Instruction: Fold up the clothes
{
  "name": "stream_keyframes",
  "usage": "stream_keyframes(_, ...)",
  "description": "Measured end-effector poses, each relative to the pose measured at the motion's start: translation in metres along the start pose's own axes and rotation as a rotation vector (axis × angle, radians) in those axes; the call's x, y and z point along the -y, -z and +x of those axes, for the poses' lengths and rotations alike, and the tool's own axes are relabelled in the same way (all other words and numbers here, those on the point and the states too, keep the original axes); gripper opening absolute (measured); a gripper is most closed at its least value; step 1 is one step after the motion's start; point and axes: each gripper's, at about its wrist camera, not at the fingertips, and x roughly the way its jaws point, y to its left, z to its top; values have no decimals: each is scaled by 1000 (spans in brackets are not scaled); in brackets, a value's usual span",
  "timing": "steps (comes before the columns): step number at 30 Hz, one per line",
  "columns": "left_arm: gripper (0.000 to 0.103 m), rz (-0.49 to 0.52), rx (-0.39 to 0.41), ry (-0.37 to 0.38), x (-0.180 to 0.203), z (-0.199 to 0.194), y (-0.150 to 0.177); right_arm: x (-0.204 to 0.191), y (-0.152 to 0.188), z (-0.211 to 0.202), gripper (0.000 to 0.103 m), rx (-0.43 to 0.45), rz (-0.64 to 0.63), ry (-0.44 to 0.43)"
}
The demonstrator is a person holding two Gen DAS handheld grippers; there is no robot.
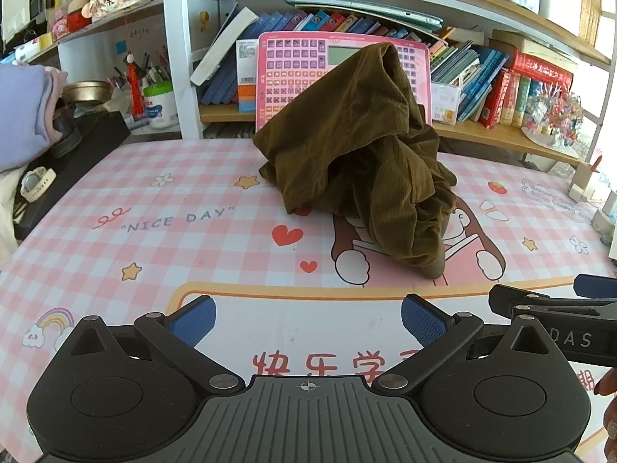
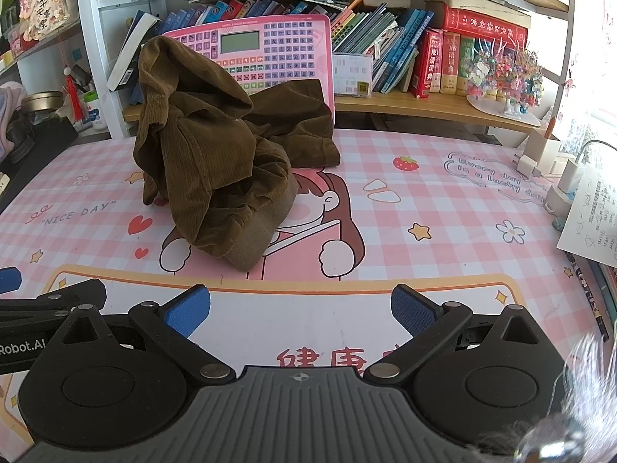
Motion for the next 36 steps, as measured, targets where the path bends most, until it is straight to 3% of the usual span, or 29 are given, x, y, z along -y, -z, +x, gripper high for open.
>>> stream_keyframes(16,103,11,-9,34,2,6,-5,5,0,5,101,-16,14,-7)
stream_keyframes(25,103,99,57,57,6,6,-9,18,5,3,101,-27,83,-29)
stream_keyframes(29,103,165,116,4,15,4,-9,26,11,5,101,-45,134,-50)
stream_keyframes(32,103,155,107,14,18,6,-17,34,14,8,101,-62,192,-66)
stream_keyframes(36,103,68,54,19,12,13,-30,42,16,11,101,-77,256,-89)
